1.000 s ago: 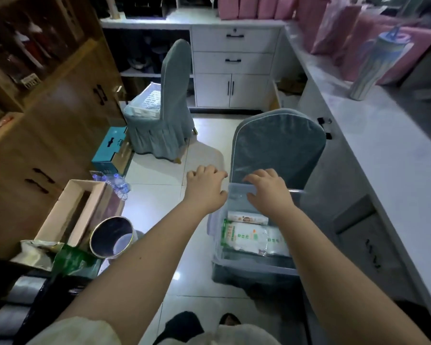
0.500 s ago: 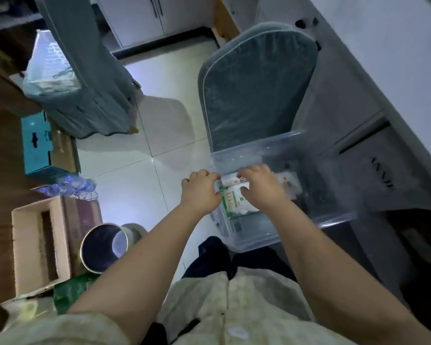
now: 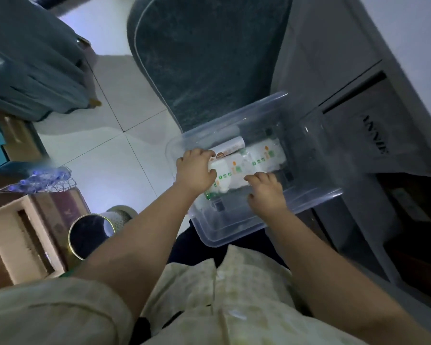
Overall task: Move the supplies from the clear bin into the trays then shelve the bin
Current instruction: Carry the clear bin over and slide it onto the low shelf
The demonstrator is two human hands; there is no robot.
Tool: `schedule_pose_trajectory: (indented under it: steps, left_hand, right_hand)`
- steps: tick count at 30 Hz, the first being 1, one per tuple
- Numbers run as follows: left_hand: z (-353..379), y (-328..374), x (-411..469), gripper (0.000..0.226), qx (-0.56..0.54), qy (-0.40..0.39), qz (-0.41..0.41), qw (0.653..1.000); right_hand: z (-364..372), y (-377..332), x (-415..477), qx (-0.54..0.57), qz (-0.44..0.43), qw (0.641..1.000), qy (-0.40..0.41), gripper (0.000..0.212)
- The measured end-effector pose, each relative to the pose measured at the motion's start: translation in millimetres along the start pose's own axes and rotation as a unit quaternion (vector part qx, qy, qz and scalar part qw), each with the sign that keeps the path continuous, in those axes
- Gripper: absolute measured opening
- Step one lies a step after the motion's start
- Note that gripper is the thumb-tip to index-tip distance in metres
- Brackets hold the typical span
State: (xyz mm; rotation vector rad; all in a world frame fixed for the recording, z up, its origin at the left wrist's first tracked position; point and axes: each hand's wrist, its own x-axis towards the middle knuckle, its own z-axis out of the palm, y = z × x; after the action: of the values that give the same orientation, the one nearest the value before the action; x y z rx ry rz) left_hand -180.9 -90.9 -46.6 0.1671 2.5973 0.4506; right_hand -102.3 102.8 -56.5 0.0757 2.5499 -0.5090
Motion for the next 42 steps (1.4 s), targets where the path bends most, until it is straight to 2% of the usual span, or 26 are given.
schedule_pose_trajectory:
  steps: [5,10,14,17,21,27,32,37,39,41,42]
  left_hand:
    - [-2.9,37.9,45.3,0.048,0.036,-0.009,0.079,0.996]
    - [-8.1,41.3,84.8,0.048,0.076,-0.029,0.170,0.982]
    - [-21.0,24.6,110.8,0.049,0.107,-0.042,0.235,0.965]
    - [-34.9,13.2,124.7,0.050,0.143,-0.058,0.294,0.943]
    - [-39.8,15.2,121.7,0.049,0.163,-0.077,0.345,0.921]
    - [-22.0,25.7,81.4,0.051,0.209,-0.140,0.409,0.877]
    - [-27.9,23.9,61.8,0.056,0.217,-0.100,0.485,0.841]
    - [-45.4,24.1,77.8,0.051,0.189,-0.103,0.464,0.860]
    - [-51.5,23.8,97.1,0.051,0.159,-0.113,0.425,0.884]
    - [-53.6,22.3,123.0,0.055,0.128,-0.124,0.354,0.918]
    - [-53.6,21.7,136.6,0.058,0.124,-0.128,0.327,0.928]
  right_hand:
    - [-3.5,23.8,6.7,0.036,0.071,0.996,0.036,0.052]
    - [2.9,23.8,10.1,0.075,0.156,0.982,0.077,0.050]
    - [19.5,2.7,2.5,0.109,0.260,0.949,0.142,0.046]
    - [33.2,-30.8,-7.2,0.139,0.322,0.925,0.145,0.045]
    - [43.8,-66.3,-18.2,0.172,0.324,0.921,0.133,0.050]
    - [47.8,-72.6,-40.3,0.207,0.367,0.886,0.193,0.049]
    - [61.6,-74.6,-56.1,0.217,0.405,0.845,0.273,0.043]
    - [67.5,-76.5,-61.4,0.285,0.432,0.798,0.307,0.047]
    - [67.8,-76.8,-58.0,0.325,0.437,0.775,0.321,0.050]
    - [70.6,-70.3,-54.0,0.382,0.465,0.727,0.331,0.054]
    - [71.9,-65.3,-51.8,0.425,0.489,0.687,0.329,0.057]
